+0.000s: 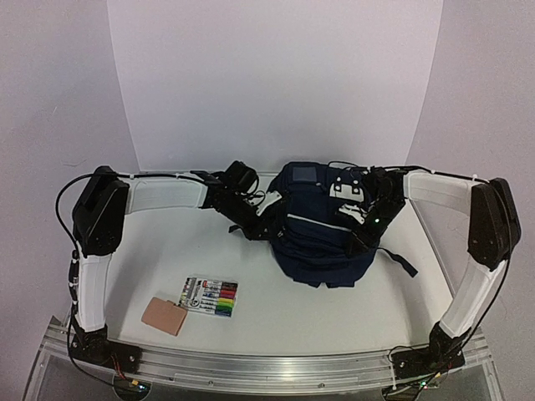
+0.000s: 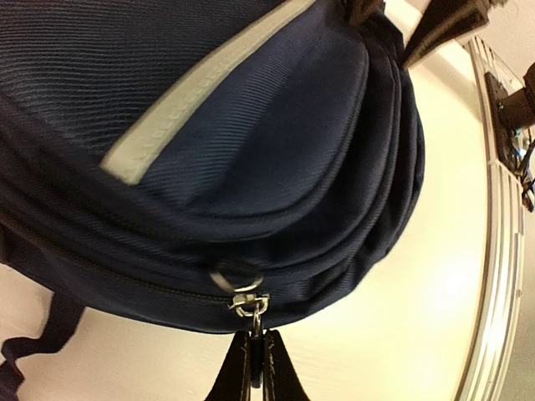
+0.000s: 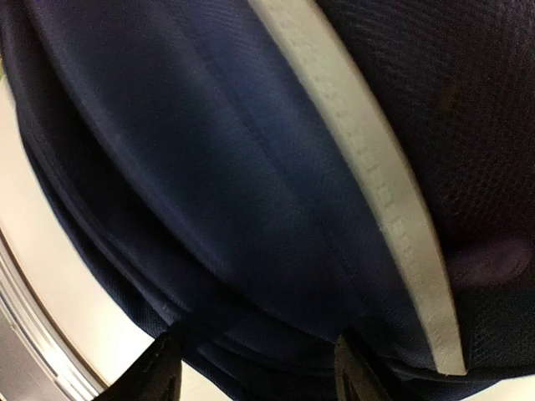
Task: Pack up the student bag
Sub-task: Zip the student bag at the center of the board.
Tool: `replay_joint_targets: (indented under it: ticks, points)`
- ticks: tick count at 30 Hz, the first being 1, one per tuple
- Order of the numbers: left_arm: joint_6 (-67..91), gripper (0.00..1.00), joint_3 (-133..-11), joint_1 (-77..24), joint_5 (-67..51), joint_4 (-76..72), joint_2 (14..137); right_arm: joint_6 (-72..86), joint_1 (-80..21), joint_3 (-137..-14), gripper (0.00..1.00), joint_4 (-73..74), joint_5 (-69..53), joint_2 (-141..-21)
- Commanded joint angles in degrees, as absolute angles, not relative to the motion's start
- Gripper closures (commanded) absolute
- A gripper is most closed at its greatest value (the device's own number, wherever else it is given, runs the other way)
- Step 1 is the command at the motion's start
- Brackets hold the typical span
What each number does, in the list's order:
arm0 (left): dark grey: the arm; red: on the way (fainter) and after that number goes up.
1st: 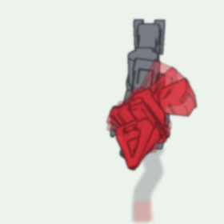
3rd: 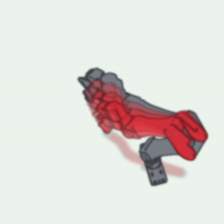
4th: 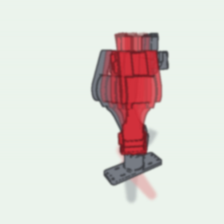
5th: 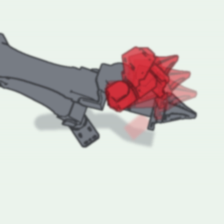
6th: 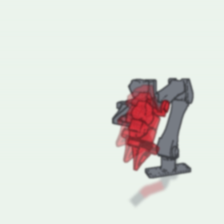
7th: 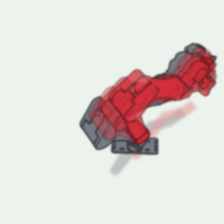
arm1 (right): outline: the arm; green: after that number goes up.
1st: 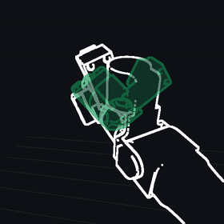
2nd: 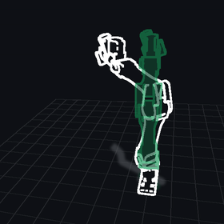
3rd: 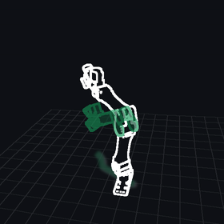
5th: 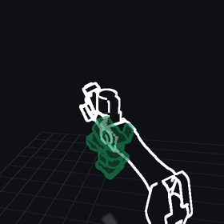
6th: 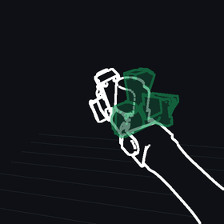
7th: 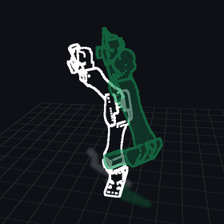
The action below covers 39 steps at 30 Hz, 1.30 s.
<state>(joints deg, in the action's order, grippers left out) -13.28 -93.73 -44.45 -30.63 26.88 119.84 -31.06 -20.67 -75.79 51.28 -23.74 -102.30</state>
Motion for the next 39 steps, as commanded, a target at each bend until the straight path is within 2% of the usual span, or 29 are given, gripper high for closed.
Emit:
replay_joint_targets:
  ticks: [1, 4, 11, 14, 17, 19, 25, 30, 34, 39]
  points:
    - [-15.8, 1.00, -94.8, -49.4, -31.0, 34.2, 115.3, -24.5, -22.6, -76.9, 0.53, 45.4, -29.1, -106.0]
    - [-12.4, 1.00, -96.9, -53.0, -31.5, 34.4, 117.2, -20.9, -24.1, -76.5, 0.63, 42.5, -31.0, -105.9]
    - [3.4, 1.00, -93.8, -52.7, -26.1, 17.0, 117.2, -14.2, -28.4, -78.7, 0.62, 38.3, -36.4, -105.9]
    - [6.8, 1.00, -93.2, -48.9, -25.0, 15.8, 117.8, -14.1, -28.3, -82.7, 0.54, 39.1, -38.6, -105.9]
    - [8.6, 1.00, -91.3, -44.3, -25.3, 15.4, 116.8, -16.0, -25.8, -86.3, 0.34, 41.3, -39.5, -103.9]
    - [7.2, 1.00, -91.0, -42.5, -24.2, 16.5, 116.2, -17.0, -23.4, -88.0, 0.27, 43.4, -39.5, -102.0]
    - [3.0, 1.00, -93.6, -40.1, -23.1, 21.5, 117.0, -19.4, -16.3, -87.3, 0.22, 51.2, -37.9, -100.2]
    - [1.4, 1.00, -96.6, -40.4, -26.1, 25.0, 117.7, -19.4, -15.9, -82.9, 0.29, 51.7, -41.2, -103.4]
    - [-1.7, 1.00, -95.4, -42.6, -29.2, 26.9, 116.4, -14.6, -17.1, -80.8, 0.38, 44.0, -45.2, -108.2]
    - [-4.1, 1.00, -94.5, -44.4, -31.8, 30.9, 114.9, -7.7, -18.5, -80.0, 0.57, 33.6, -45.7, -111.0]
